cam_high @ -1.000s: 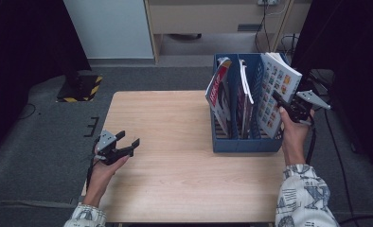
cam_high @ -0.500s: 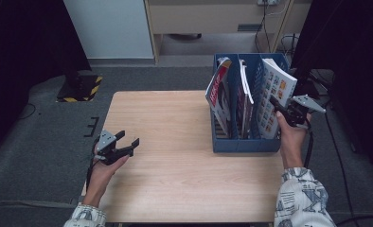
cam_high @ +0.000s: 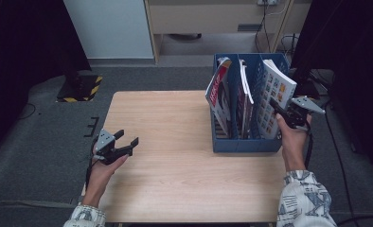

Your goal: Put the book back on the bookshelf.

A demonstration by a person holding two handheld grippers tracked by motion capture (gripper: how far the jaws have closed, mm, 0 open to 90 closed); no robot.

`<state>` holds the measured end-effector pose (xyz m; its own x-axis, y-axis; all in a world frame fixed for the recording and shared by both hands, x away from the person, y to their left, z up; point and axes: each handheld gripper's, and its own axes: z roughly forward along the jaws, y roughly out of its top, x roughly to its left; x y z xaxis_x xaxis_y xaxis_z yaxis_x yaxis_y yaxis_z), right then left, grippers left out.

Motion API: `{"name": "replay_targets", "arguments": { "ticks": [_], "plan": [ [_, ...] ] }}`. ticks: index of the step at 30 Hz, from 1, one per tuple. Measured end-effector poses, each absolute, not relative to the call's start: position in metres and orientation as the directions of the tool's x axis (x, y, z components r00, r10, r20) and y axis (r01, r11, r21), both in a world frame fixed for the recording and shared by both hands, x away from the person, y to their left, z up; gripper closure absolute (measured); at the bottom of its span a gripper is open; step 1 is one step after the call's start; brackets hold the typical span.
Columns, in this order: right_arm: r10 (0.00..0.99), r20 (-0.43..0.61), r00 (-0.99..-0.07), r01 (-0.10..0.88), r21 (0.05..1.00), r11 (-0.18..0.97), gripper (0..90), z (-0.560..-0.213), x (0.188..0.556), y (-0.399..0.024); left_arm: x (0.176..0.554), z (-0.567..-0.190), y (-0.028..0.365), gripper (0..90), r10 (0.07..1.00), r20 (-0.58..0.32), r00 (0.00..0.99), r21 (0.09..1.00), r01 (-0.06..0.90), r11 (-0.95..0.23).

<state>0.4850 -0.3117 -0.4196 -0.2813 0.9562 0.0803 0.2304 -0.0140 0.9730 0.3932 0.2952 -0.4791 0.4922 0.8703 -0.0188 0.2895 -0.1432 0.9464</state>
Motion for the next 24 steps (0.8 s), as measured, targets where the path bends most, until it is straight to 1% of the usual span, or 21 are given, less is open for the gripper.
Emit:
{"name": "replay_targets", "arguments": {
  "ticks": [7,24],
  "plan": [
    [0.956,0.06,-0.287,0.247,0.969,0.014,73.7,-0.4181,0.4821,-0.3105,0.3933,-0.4779,0.2965,24.8,0.871,-0.021,0.49,0.948,0.287,-0.138],
    [0.952,0.056,-0.301,0.311,0.949,0.042,72.8,-0.4135,0.4747,-0.3151,0.3941,-0.4775,0.2947,24.8,0.87,-0.016,0.492,0.948,0.285,-0.143]
  ]
}}
